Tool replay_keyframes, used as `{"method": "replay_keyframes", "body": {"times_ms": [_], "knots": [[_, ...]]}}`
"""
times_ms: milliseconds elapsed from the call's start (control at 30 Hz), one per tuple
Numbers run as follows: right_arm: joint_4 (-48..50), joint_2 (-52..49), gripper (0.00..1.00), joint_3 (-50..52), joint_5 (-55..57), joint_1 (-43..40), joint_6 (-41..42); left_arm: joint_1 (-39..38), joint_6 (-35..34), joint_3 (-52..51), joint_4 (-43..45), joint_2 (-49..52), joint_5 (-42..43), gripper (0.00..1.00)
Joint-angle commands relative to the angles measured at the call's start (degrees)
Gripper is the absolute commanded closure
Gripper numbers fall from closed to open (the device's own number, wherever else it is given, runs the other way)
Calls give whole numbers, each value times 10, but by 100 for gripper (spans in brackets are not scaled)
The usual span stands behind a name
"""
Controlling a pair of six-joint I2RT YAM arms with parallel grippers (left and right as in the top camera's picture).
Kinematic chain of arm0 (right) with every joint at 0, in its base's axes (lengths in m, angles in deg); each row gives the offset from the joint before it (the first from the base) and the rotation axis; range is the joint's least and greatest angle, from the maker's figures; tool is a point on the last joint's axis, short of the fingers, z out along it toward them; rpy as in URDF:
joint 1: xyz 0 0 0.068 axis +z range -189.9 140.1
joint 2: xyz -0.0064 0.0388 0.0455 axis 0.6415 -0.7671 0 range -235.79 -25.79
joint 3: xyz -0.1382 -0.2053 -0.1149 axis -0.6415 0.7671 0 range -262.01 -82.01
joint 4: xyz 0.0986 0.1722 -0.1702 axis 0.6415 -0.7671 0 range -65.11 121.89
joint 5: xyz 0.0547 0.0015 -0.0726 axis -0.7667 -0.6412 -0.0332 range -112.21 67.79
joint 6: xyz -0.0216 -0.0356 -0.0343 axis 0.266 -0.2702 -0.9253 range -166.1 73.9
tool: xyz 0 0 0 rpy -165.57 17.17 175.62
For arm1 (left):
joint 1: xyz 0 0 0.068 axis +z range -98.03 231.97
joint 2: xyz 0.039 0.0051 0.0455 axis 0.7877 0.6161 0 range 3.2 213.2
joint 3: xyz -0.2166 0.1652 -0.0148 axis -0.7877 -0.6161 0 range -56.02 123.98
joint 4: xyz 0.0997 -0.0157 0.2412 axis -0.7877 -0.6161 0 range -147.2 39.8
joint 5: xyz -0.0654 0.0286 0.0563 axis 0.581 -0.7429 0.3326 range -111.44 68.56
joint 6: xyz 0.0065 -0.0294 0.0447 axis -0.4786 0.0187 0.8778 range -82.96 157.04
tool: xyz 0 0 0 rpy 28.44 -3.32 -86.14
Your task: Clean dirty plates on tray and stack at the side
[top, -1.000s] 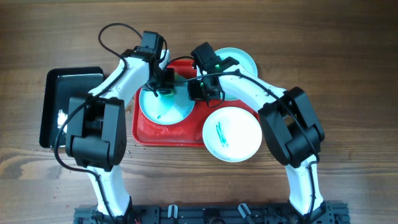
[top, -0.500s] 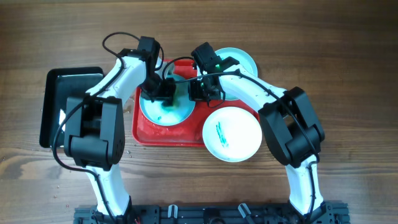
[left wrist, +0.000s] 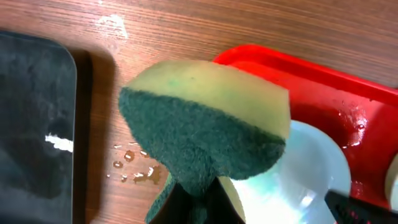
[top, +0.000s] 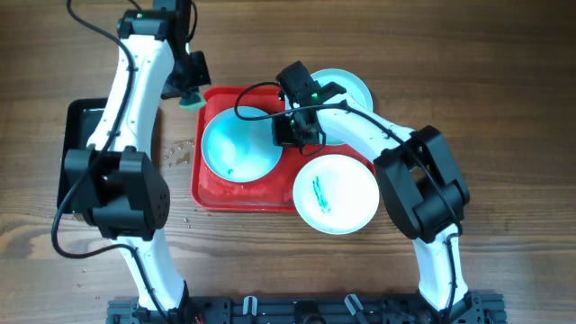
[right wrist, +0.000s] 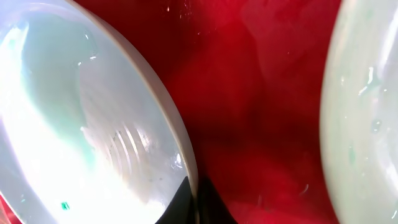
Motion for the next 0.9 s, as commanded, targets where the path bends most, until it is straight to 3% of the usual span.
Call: {"method": "replay_keyframes", "body": {"times_ms": [0, 167, 267, 333, 467, 767, 867], "knots": [[-4, 16, 96, -15, 15, 1, -22, 28, -7, 20, -18, -10, 58, 96], [-21, 85, 96, -15, 170, 38, -49, 85, -7, 20, -16, -10, 110, 96], [-26, 119, 96, -15, 348, 96, -60, 97, -7, 20, -13, -10, 110, 96], [-27, 136, 96, -15, 524, 150, -65, 97, -7, 20, -7, -10, 110, 96], [-20, 136, 96, -15, 752, 231, -146, 97, -7, 20, -5, -10, 110, 96], [62, 136, 96, -15, 1000, 271, -214, 97, -7, 20, -5, -10, 110, 96], [90, 136, 95, -15, 1005, 278, -237, 97, -7, 20, -5, -10, 110, 96]]}}
